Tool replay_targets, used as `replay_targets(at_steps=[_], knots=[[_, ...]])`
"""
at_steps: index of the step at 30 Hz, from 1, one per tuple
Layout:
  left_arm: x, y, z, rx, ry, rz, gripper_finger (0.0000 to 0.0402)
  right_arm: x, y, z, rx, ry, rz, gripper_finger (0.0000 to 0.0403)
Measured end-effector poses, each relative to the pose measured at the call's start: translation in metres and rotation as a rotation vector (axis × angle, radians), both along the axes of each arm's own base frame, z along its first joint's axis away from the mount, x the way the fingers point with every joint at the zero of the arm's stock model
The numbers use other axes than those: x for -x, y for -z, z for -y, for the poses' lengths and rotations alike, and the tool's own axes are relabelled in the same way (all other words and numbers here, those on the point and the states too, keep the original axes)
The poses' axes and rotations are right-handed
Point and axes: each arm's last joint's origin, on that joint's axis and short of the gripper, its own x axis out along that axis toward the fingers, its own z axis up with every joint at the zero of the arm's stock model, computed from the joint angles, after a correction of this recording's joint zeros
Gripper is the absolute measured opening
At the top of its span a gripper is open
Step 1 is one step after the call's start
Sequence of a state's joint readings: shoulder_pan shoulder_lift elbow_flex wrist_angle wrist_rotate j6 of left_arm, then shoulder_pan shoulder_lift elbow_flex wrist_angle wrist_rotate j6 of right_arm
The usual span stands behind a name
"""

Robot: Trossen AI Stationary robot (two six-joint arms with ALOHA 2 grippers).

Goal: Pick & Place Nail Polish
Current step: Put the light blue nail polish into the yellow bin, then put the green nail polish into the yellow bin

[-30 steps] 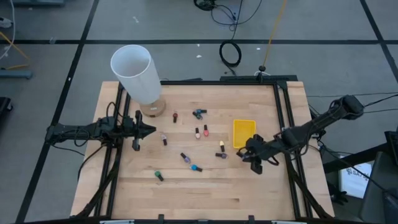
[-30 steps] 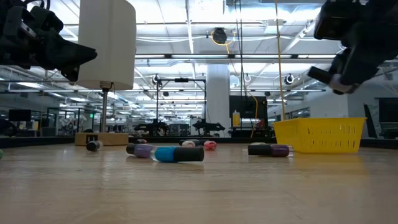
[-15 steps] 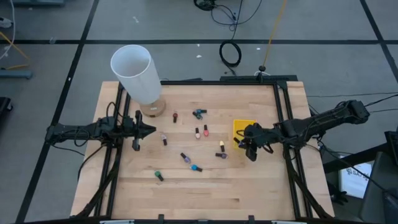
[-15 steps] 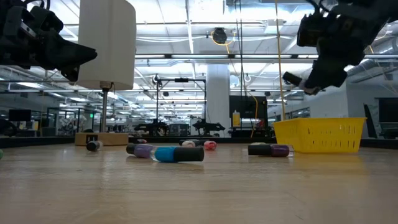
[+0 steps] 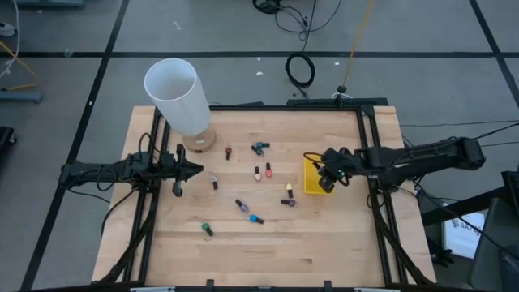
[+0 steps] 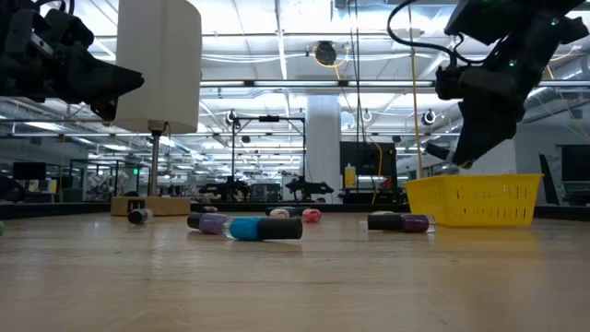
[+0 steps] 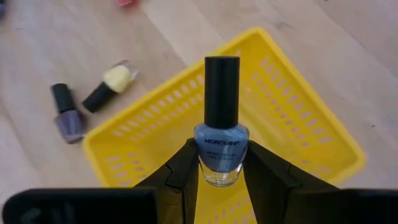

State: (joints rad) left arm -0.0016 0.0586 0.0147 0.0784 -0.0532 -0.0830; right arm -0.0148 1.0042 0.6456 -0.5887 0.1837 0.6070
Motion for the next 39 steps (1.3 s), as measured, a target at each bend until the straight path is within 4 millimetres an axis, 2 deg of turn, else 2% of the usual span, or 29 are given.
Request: replay_targets(at_steps=[8, 30, 34, 39], knots=[[0.0, 0.0, 0.0, 0.0, 0.0, 0.001, 0.0026, -0.002, 0.004, 0.004, 0.004, 0.009, -0.027, 0.0101], [0.0, 0.0, 0.0, 0.0, 0.0, 0.0, 0.0026, -0.004, 0.003, 0.003, -0.004, -0.029, -0.013, 0.0157], [0.0, 0.0, 0.0, 0.0, 0.0, 0.0, 0.0026, -0.008, 0.0, 0.004, 0.02, -0.06, 0.039, 0.0171], [0.0, 0.0, 0.0, 0.0, 0.0, 0.0, 0.0026, -0.017, -0.012, 0.002, 0.02, -0.158, 0.19, 0.0168]])
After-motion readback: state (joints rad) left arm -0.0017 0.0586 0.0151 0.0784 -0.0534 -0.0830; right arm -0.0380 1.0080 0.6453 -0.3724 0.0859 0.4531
